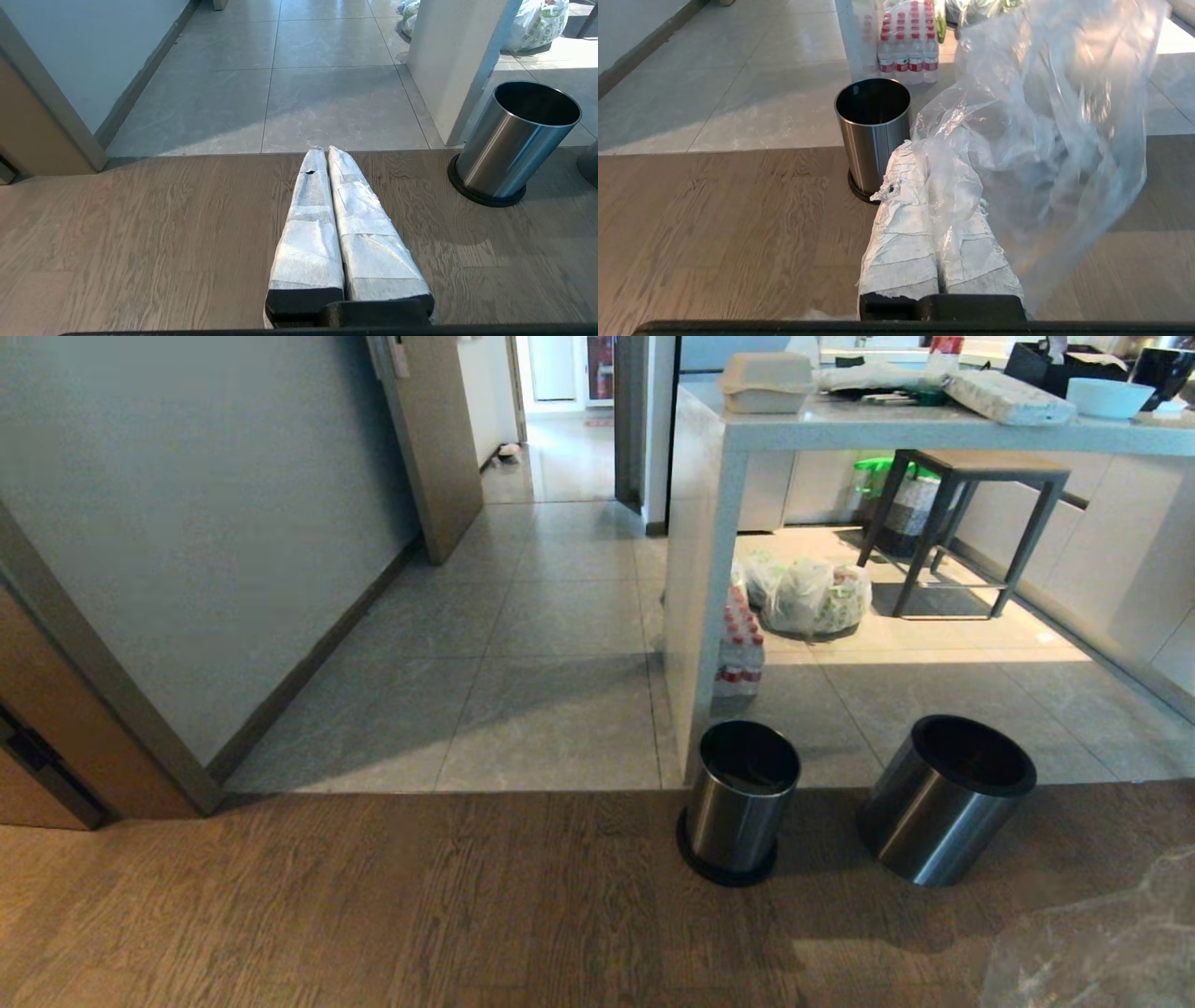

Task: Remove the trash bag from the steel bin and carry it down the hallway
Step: Put the trash bag at the door

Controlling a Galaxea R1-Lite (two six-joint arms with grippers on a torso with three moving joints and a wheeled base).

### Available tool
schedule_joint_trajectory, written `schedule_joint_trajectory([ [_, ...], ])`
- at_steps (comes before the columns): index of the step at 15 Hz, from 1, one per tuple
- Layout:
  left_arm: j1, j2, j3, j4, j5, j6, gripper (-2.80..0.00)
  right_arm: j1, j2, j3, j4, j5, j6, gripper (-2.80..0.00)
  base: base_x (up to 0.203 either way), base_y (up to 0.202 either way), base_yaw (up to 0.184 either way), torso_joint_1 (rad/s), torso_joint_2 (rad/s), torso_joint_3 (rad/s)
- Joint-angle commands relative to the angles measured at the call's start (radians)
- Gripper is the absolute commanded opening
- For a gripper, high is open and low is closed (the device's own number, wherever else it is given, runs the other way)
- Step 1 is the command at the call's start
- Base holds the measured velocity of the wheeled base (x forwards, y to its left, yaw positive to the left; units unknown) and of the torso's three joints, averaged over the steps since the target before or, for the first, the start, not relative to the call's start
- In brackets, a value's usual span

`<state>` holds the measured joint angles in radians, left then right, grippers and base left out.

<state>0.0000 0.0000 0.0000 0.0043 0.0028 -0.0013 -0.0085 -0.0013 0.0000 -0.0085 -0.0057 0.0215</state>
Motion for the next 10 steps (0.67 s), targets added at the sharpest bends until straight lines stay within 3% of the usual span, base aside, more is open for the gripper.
schedule_joint_trajectory([
  [1, 0.0, 0.0, 0.0, 0.0, 0.0, 0.0, -2.8, 0.001, 0.001, 0.002, -0.001, 0.0, 0.0, -2.8, 0.0, 0.0, 0.0, 0.0, 0.0, 0.0],
  [10, 0.0, -0.001, 0.0, 0.001, 0.0, 0.003, -2.8, 0.001, 0.001, 0.002, 0.0, 0.0, 0.0, -2.8, 0.0, 0.0, 0.0, 0.0, 0.0, 0.0],
])
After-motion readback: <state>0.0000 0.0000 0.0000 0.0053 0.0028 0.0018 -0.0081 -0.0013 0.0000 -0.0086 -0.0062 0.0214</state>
